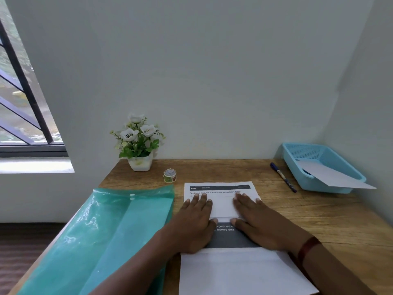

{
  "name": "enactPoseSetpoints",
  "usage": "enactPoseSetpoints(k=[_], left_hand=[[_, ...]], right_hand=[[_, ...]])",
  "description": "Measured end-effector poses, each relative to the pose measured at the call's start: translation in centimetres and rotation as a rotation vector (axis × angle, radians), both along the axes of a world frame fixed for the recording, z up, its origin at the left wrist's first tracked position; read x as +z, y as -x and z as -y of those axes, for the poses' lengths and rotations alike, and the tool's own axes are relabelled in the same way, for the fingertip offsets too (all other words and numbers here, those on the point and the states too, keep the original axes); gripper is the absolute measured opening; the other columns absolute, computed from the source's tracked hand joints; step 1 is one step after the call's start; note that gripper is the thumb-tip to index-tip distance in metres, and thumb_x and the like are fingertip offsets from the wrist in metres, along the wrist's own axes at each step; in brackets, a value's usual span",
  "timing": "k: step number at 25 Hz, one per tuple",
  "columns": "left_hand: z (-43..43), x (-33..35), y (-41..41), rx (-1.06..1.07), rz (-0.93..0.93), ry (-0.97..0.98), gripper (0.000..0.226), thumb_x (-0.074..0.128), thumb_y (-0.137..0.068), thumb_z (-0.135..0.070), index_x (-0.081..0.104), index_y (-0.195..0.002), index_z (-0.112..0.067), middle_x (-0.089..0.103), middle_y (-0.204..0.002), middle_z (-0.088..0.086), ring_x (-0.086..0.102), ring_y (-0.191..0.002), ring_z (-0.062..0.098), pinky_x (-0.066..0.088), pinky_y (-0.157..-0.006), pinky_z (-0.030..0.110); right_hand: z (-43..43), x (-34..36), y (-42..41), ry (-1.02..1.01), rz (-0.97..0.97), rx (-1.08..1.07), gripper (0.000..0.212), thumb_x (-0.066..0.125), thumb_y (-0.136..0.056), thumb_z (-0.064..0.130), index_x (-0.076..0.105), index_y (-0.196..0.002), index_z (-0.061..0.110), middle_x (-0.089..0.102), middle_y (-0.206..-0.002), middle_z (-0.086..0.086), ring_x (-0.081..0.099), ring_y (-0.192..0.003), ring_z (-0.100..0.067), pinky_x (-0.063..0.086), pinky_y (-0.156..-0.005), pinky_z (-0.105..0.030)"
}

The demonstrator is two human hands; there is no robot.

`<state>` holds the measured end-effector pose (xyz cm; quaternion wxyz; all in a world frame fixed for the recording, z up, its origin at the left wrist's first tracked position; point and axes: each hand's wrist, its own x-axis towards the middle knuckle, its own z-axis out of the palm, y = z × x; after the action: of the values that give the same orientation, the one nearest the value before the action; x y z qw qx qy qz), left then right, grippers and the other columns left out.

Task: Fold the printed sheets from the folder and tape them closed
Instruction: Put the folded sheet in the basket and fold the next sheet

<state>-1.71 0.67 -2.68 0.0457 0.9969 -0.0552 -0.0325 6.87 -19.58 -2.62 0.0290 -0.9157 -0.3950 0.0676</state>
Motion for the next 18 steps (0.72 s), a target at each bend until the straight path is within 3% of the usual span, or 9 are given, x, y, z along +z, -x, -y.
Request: enactPoseSetpoints(k=[3,8,11,15,18], left_hand=[[0.5,-0.5,-0.1,-0.033,0.02,-0.051,0.063,0.017,-0.104,-0.044,-0.002,-0.155,-0.011,-0.008,-0.163,0.009,-0.012,-0.15,0.023,-0.005,-0.122,0.04],[1.0,-0.8,-0.4,-0.104,0.061,-0.036,0.06,0.02,-0.105,-0.036,-0.001,-0.154,-0.009,-0.01,-0.162,0.011,-0.014,-0.149,0.023,-0.012,-0.116,0.031],[0.8,-0.8,-0.5,-0.109,0.042,-0.031,0.06,0.019,-0.105,-0.037,-0.002,-0.154,-0.01,-0.011,-0.162,0.01,-0.016,-0.149,0.021,-0.012,-0.117,0.031],[0.8,-0.9,-0.5,-0.094,0.04,-0.065,0.064,0.014,-0.102,-0.043,-0.002,-0.154,-0.009,-0.01,-0.162,0.011,-0.014,-0.149,0.024,-0.009,-0.12,0.035],[0.9,-1.1,-0.3,-0.02,0.022,-0.09,0.07,0.011,-0.097,-0.047,-0.004,-0.154,-0.009,-0.011,-0.162,0.015,-0.013,-0.149,0.026,-0.004,-0.122,0.039]], right_hand=[[-0.8,-0.1,0.7,0.02,0.024,0.027,0.1,-0.009,-0.072,0.071,-0.002,-0.155,0.015,-0.011,-0.162,-0.002,-0.011,-0.149,-0.011,-0.004,-0.121,-0.034],[-2.2,-0.3,1.3,0.057,0.035,0.09,0.068,0.01,-0.1,0.053,-0.006,-0.154,0.015,-0.013,-0.162,-0.001,-0.016,-0.148,-0.012,-0.009,-0.119,-0.036],[-2.3,-0.3,1.2,0.08,0.025,0.099,0.078,0.001,-0.091,0.062,-0.009,-0.154,0.016,-0.016,-0.161,0.001,-0.018,-0.147,-0.011,-0.011,-0.119,-0.036],[-2.2,-0.5,1.2,0.075,0.025,0.103,0.064,0.015,-0.103,0.047,-0.013,-0.153,0.018,-0.02,-0.16,0.002,-0.022,-0.145,-0.01,-0.012,-0.12,-0.036],[-1.6,-0.4,0.9,0.072,0.0,0.092,0.065,0.017,-0.102,0.051,-0.014,-0.152,0.024,-0.022,-0.159,0.006,-0.024,-0.144,-0.008,-0.013,-0.119,-0.033]])
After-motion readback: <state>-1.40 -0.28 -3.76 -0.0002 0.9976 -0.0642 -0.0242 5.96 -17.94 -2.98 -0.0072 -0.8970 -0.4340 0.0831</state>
